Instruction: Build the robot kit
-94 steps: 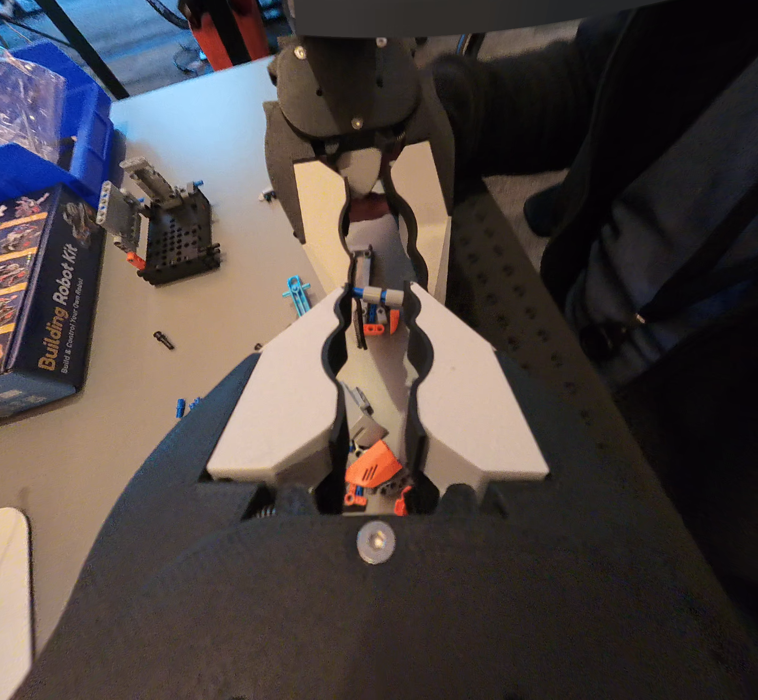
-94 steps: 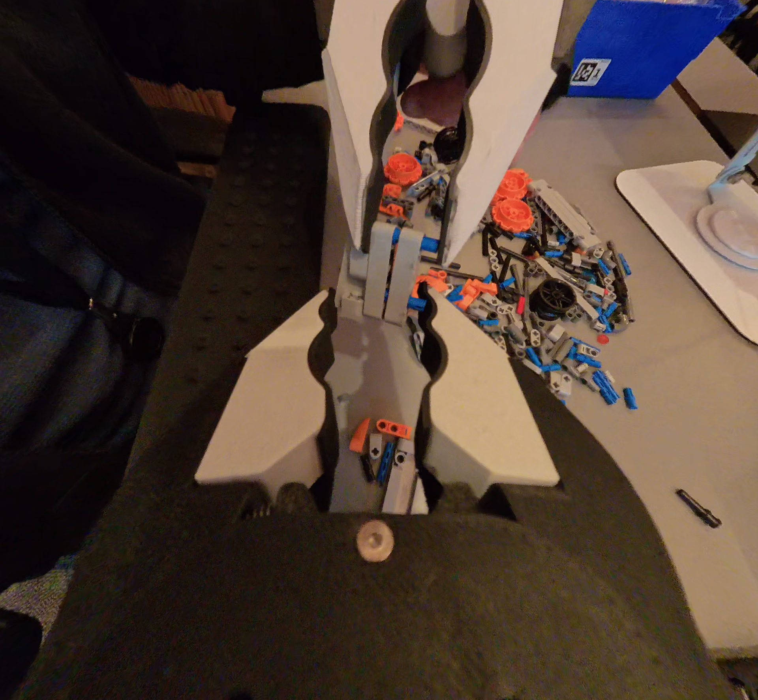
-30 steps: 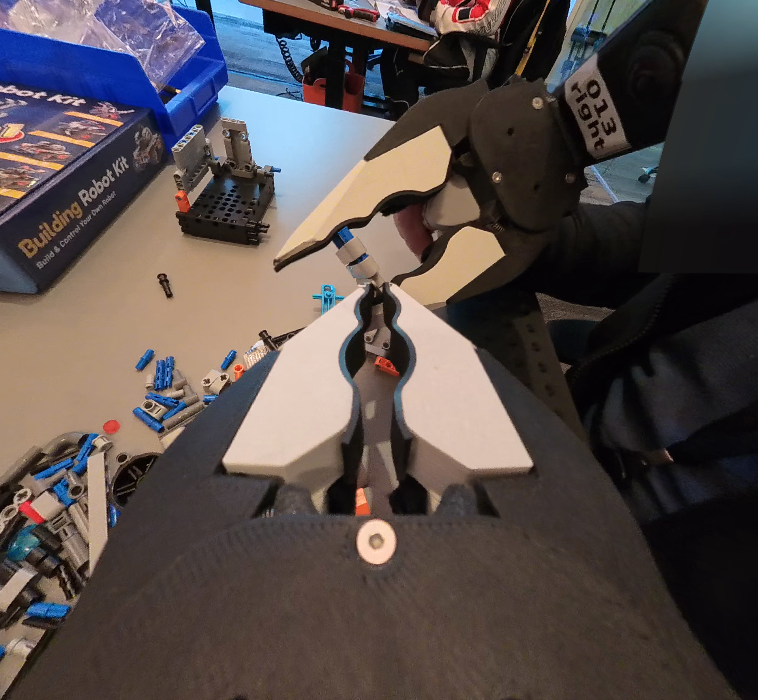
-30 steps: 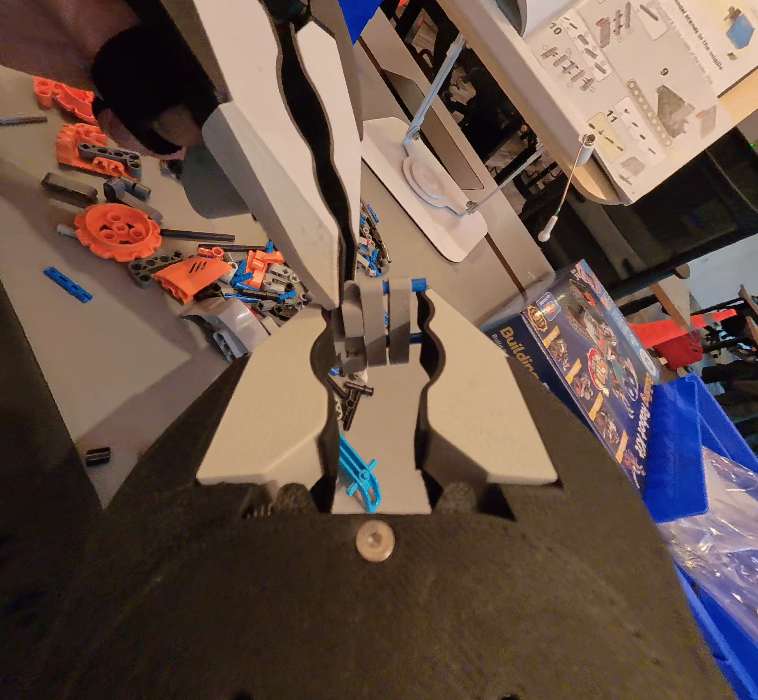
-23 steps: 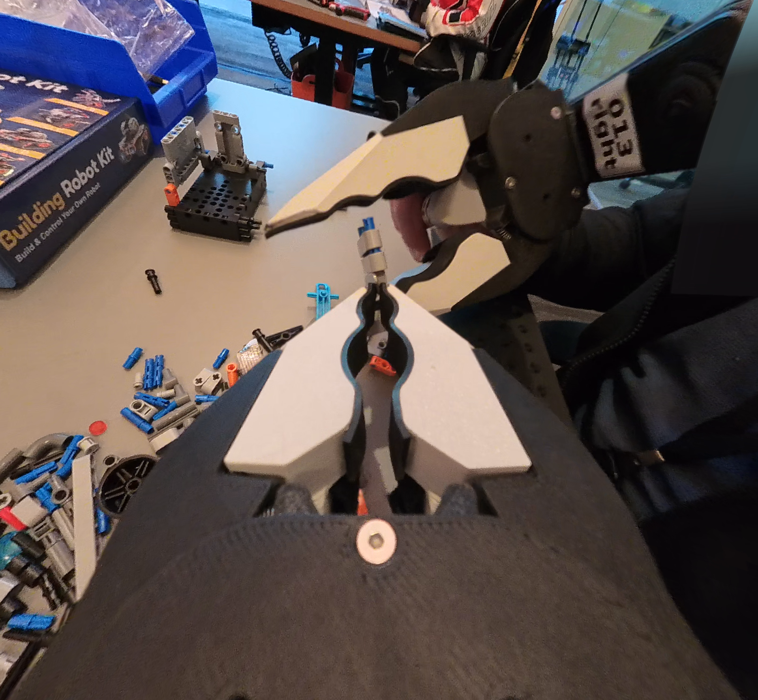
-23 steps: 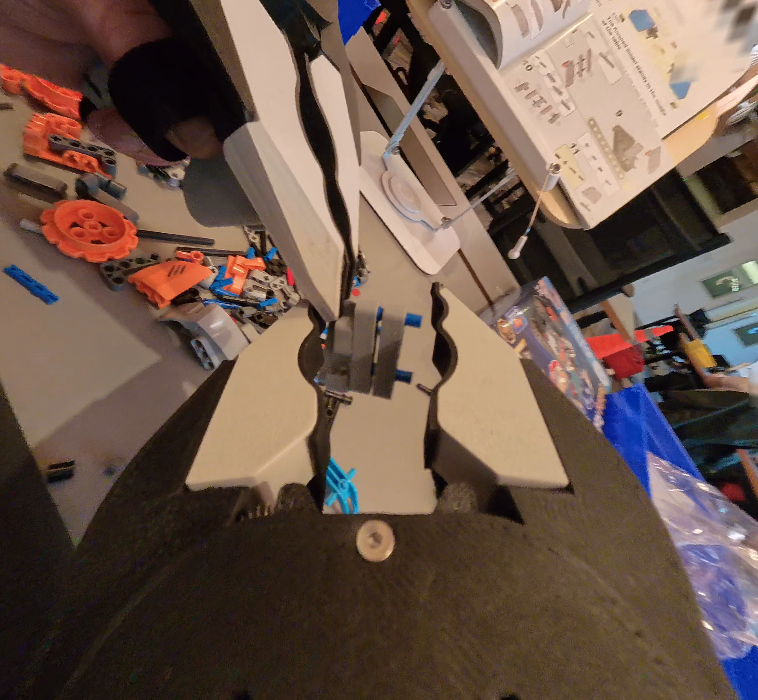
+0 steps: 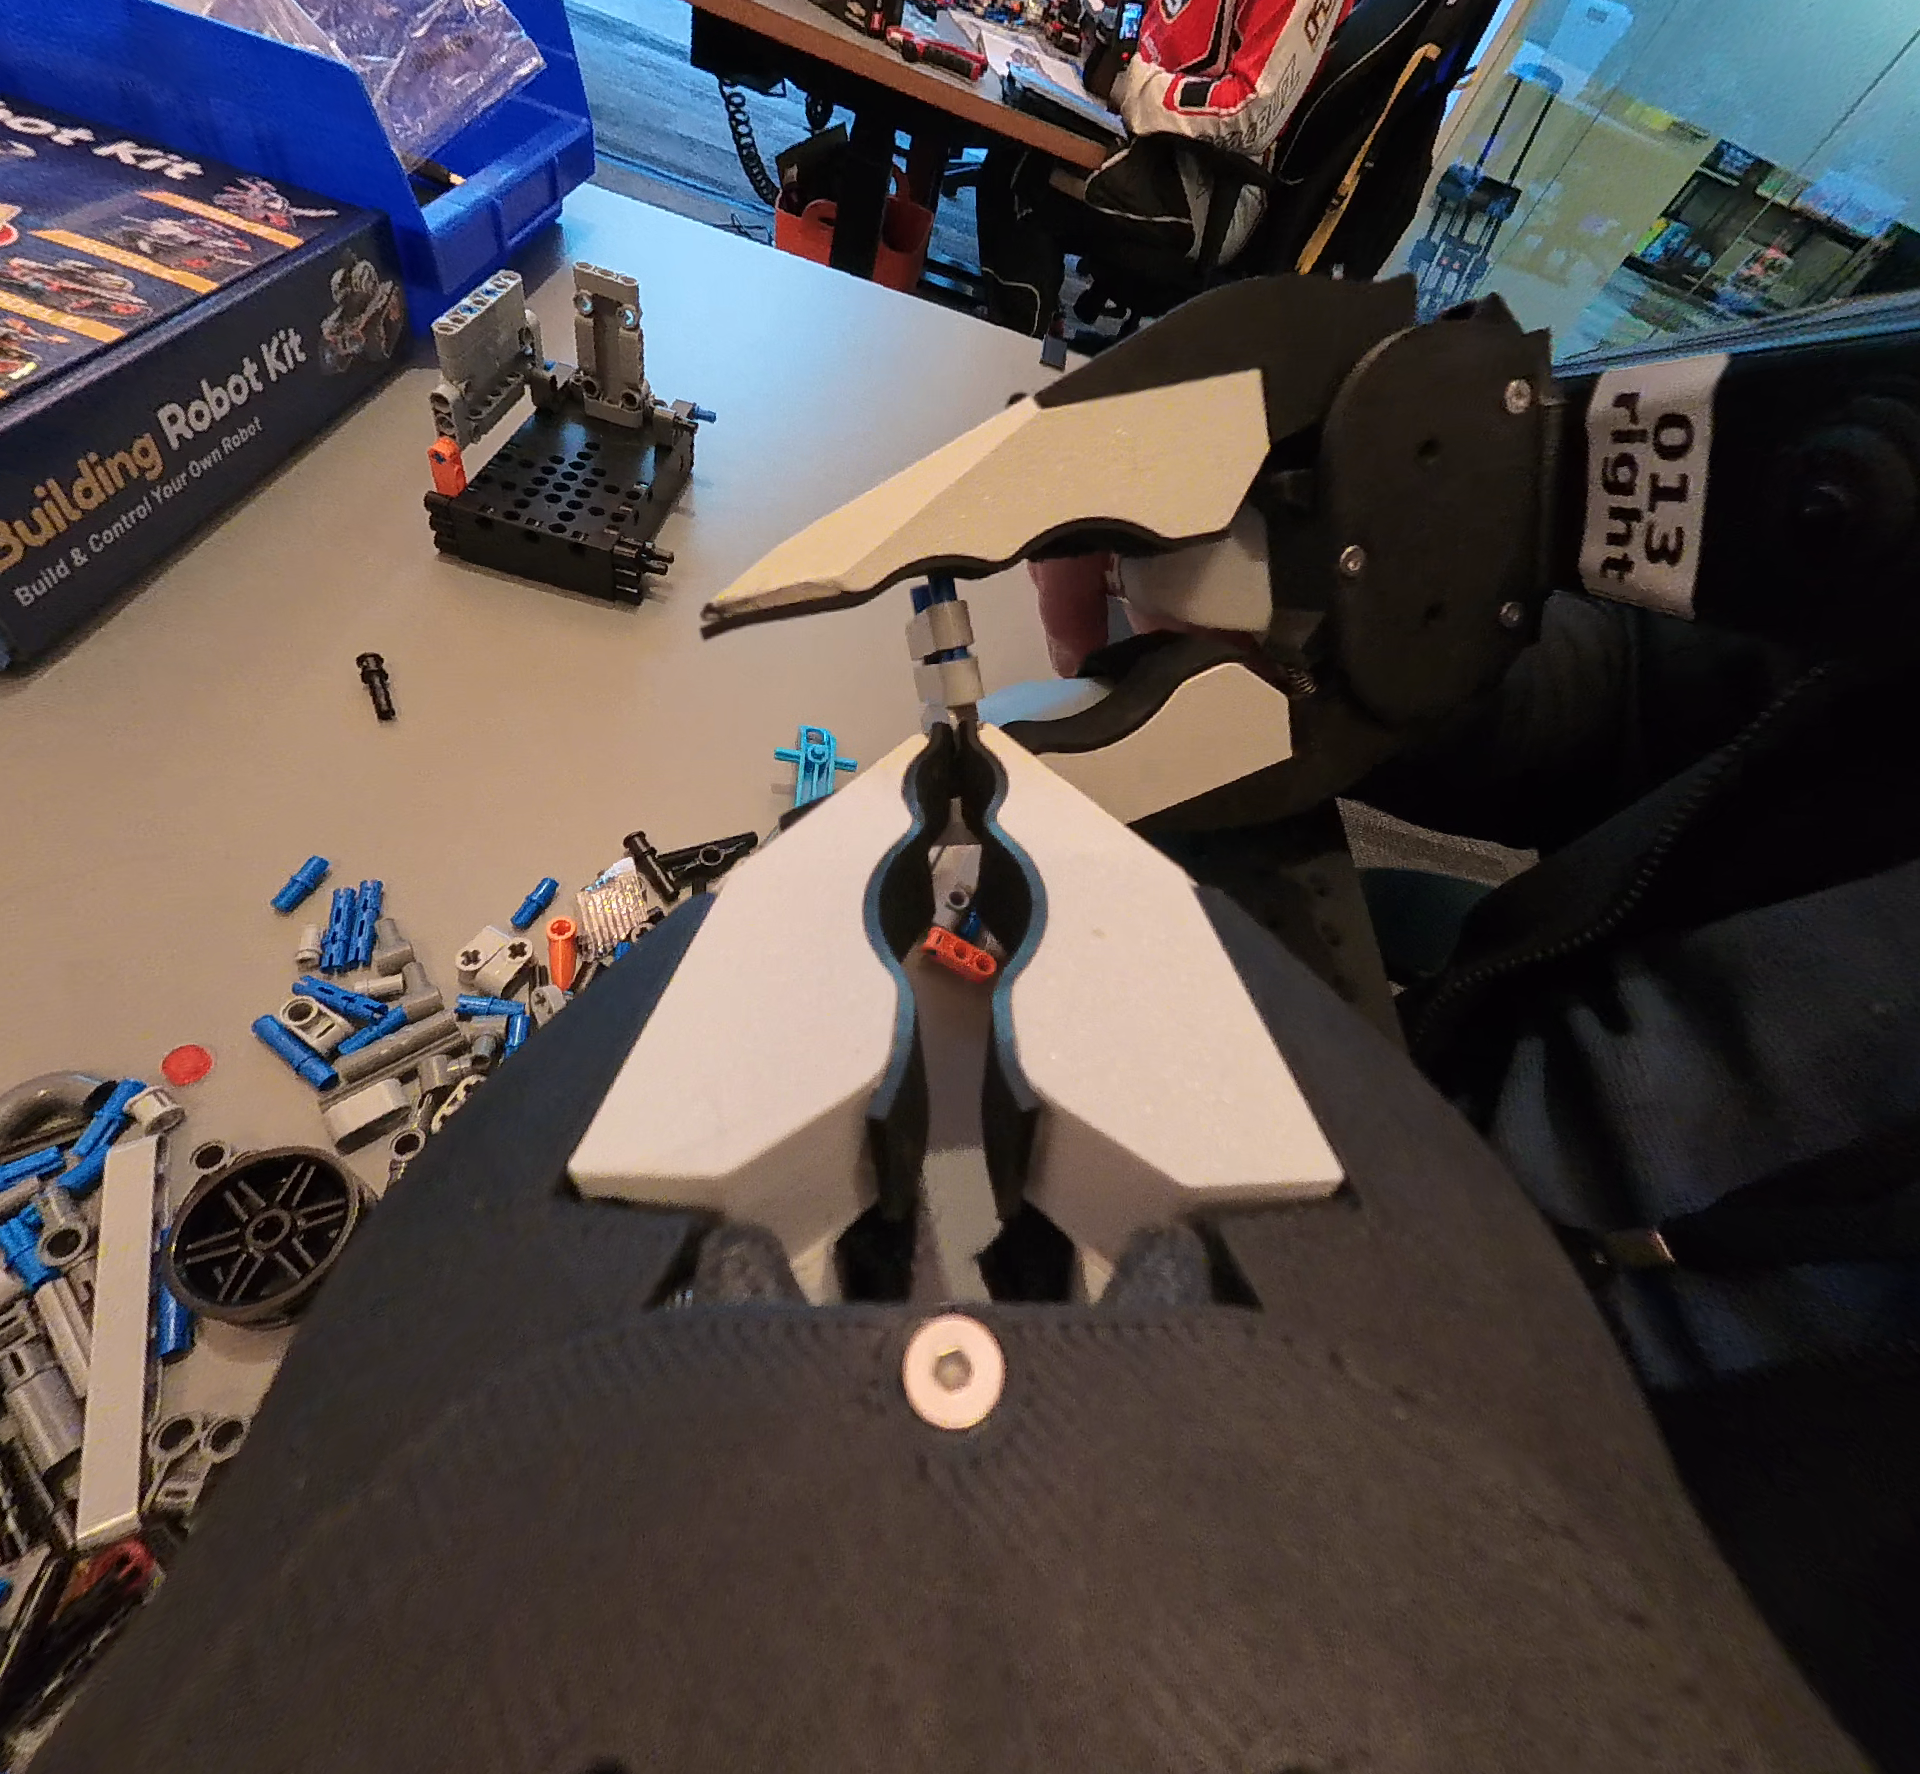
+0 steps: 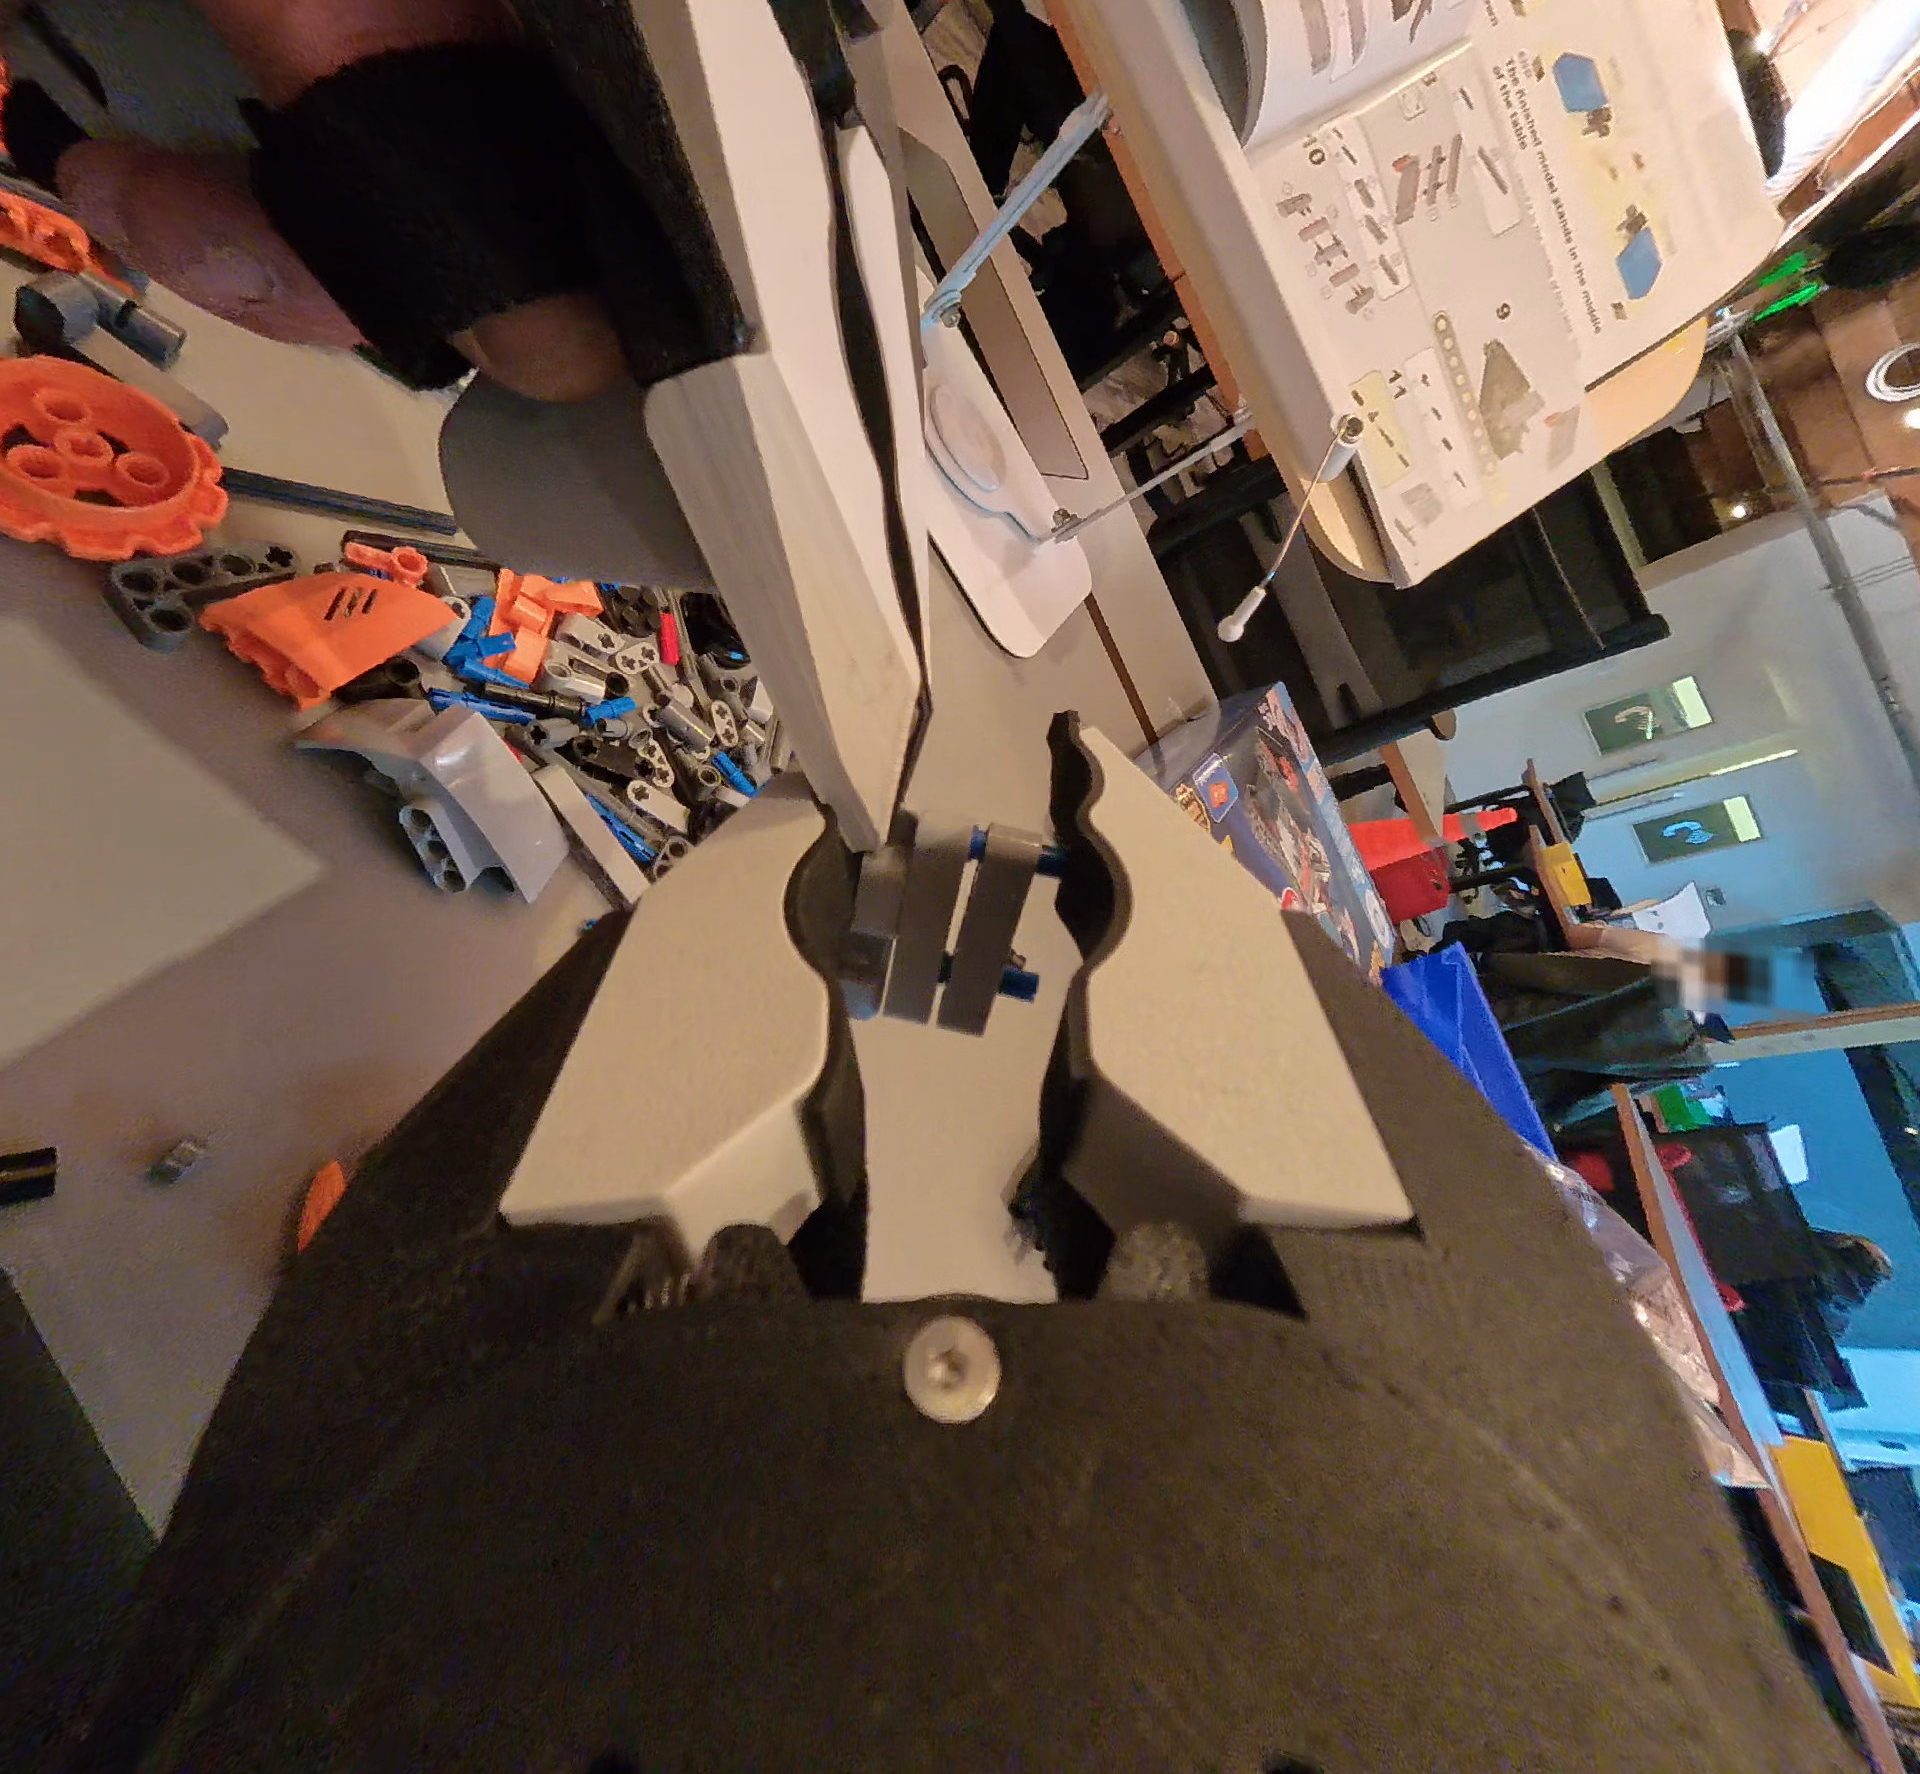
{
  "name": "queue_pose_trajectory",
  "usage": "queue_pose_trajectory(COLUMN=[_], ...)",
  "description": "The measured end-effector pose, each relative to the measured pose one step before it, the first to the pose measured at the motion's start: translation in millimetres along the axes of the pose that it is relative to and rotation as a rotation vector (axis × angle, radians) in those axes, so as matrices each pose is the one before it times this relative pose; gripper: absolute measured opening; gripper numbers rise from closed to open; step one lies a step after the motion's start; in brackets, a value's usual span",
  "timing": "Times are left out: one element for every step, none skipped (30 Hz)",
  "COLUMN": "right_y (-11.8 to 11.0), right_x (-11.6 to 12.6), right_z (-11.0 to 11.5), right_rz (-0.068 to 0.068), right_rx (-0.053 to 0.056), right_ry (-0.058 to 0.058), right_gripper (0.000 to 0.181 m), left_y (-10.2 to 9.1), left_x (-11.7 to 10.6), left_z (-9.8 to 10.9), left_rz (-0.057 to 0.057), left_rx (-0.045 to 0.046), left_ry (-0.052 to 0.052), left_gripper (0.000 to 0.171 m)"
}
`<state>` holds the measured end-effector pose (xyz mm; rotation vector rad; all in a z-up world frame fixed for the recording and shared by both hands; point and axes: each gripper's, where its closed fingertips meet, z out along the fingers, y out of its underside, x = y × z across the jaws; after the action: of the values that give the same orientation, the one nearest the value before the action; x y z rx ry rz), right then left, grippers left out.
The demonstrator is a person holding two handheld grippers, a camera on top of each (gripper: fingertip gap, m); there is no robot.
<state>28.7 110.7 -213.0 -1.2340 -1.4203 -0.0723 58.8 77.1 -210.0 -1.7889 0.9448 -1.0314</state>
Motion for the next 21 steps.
queue_pose_trajectory(right_y=[0.55,1.12,1.39,0.95,0.42,0.77,0.95,0.34,-1.28,-1.74,1.43,3.14,-0.92,-1.91,-0.56,1.3,0.68,0.36,0.66,1.18,0.69], right_x=[-0.18,-1.5,-1.6,-1.53,-1.42,-0.95,-0.63,-0.9,1.14,2.1,-1.72,-2.5,1.2,1.43,0.38,-0.89,-0.38,-1.29,-1.39,-1.39,-0.76], right_z=[0.05,1.12,0.72,0.19,0.84,0.78,0.13,0.25,-0.43,-0.73,1.73,2.84,-0.05,-1.18,0.08,0.7,-0.4,-0.83,-0.14,0.76,0.43], right_rz=[-0.0112,-0.0032,-0.0109,-0.0089,0.0001,-0.0088,-0.0061,0.0178,0.0249,0.0014,0.0188,0.0363,-0.0067,-0.0381,-0.0019,0.0142,-0.0093,-0.0226,-0.0096,0.014,0.0146], right_rx=[-0.0093,-0.0095,-0.0127,-0.0126,-0.0023,-0.0051,-0.0049,0.0088,0.0197,0.0099,-0.0033,-0.0091,0.0054,0.0051,0.0033,-0.0019,0.0013,-0.006,-0.0099,-0.0038,0.0006], right_ry=[0.0018,-0.0052,-0.0038,-0.0062,-0.0063,0.0016,-0.0049,-0.0192,-0.005,0.0061,-0.0379,-0.0444,0.0112,0.0271,0.0068,-0.0114,-0.0025,0.0067,0.0008,-0.0123,-0.0101], right_gripper=[0.035,0.034,0.034,0.033,0.033,0.033,0.032,0.032,0.033,0.033,0.033,0.034,0.034,0.034,0.035,0.035,0.035,0.034,0.034,0.033,0.033], left_y=[0.59,1.68,1.62,1.23,1.29,1.1,0.31,0.41,-2.32,-2.91,2.49,1.58,-0.9,-0.23,-0.19,0.79,0.59,1.21,1.32,0.5,0.57], left_x=[-0.51,-1.28,-0.4,0.0,-0.96,-0.8,-0.08,-0.07,0.3,0.34,-2.22,-2.66,0.49,0.99,-0.65,-0.69,0.91,1.11,0.11,-0.58,-0.23], left_z=[0.52,0.57,1.01,0.56,0.34,1.06,0.8,0.4,-0.9,-1.17,0.68,0.65,-0.58,-0.88,-0.34,0.99,1.13,0.38,0.67,0.51,0.52], left_rz=[-0.0008,0.001,-0.0015,-0.0055,-0.0043,0.0041,0.0037,-0.0004,0.0026,0.0235,0.0357,0.0071,-0.0047,0.0017,0.0145,0.0112,-0.0001,0.003,0.0126,0.0105,0.0127], left_rx=[-0.00296,-0.01069,-0.00593,0.00016,-0.0077,-0.0096,-0.00026,-0.00377,0.00632,0.00693,-0.02918,-0.01864,0.00282,-0.00634,-0.01038,-0.01085,-0.00533,-0.00863,-0.00409,0.00026,-0.00392], left_ry=[-0.0036,-0.0056,-0.0031,-0.0004,-0.0008,-0.0053,-0.0047,0.0014,0.0023,-0.0136,-0.0333,-0.017,0.0108,0.007,-0.0124,-0.0106,0.0068,0.0084,-0.0054,-0.0084,-0.0045], left_gripper=[0.0,0.0,0.0,0.0,0.0,0.0,0.0,0.0,0.0,0.0,0.0,0.0,0.0,0.0,0.0,0.0,0.0,0.0,0.0,0.0,0.0])
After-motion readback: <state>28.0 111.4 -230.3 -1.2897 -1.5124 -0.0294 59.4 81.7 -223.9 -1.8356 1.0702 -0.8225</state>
